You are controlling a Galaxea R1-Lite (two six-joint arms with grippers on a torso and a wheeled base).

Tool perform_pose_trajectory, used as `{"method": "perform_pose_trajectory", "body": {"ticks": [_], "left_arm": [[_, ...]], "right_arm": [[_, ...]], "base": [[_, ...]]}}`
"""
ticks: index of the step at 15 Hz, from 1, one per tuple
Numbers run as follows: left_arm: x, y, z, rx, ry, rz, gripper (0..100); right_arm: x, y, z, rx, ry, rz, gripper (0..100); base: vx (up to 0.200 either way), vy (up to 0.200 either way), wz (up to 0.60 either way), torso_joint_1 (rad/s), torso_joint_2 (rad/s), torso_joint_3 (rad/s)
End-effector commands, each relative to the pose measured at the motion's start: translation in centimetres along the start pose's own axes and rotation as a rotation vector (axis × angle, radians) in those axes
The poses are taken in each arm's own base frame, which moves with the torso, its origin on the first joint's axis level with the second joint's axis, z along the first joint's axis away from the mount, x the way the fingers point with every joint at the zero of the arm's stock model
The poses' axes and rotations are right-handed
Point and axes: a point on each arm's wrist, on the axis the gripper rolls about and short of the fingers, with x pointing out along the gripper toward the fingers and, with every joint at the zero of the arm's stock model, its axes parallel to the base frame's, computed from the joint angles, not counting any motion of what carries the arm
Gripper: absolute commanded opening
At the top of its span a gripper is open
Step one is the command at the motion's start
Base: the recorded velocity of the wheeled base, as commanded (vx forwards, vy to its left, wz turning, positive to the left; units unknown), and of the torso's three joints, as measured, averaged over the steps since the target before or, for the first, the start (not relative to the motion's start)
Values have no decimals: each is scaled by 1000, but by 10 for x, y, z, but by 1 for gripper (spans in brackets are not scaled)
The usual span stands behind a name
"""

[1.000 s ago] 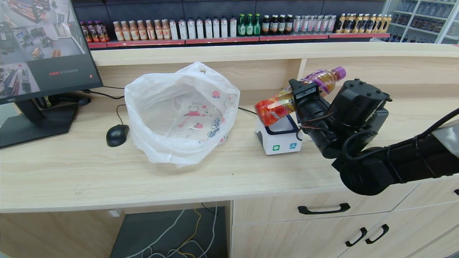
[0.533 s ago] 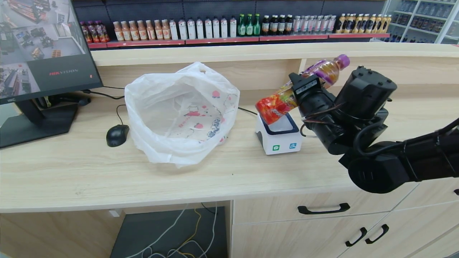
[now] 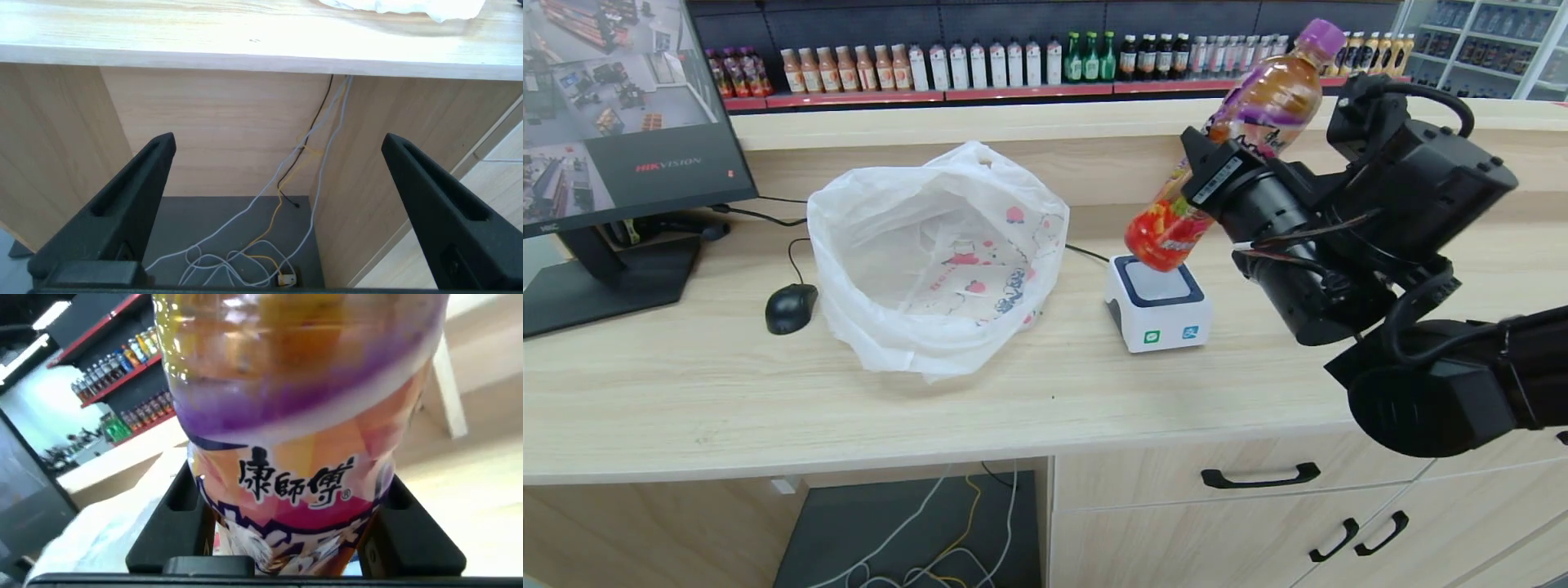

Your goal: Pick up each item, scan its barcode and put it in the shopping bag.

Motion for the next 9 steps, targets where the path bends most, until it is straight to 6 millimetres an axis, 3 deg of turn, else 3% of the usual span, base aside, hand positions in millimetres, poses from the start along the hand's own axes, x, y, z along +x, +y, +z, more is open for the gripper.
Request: {"method": "perform_pose_trajectory", "body": {"ticks": [1,7,9], "left_arm": [[0,0,0,0,0,0,100],[0,0,0,0,0,0,100],[0,0,0,3,0,-2,100]], "right_arm": [[-6,2,3,-37,-20,15,0],[-38,9,-18,-281,-36,98,0],[-38,9,-17,-402,-43,213,0]], "base": [[0,0,0,0,0,0],[0,0,0,0,0,0],[0,0,0,0,0,0]]}}
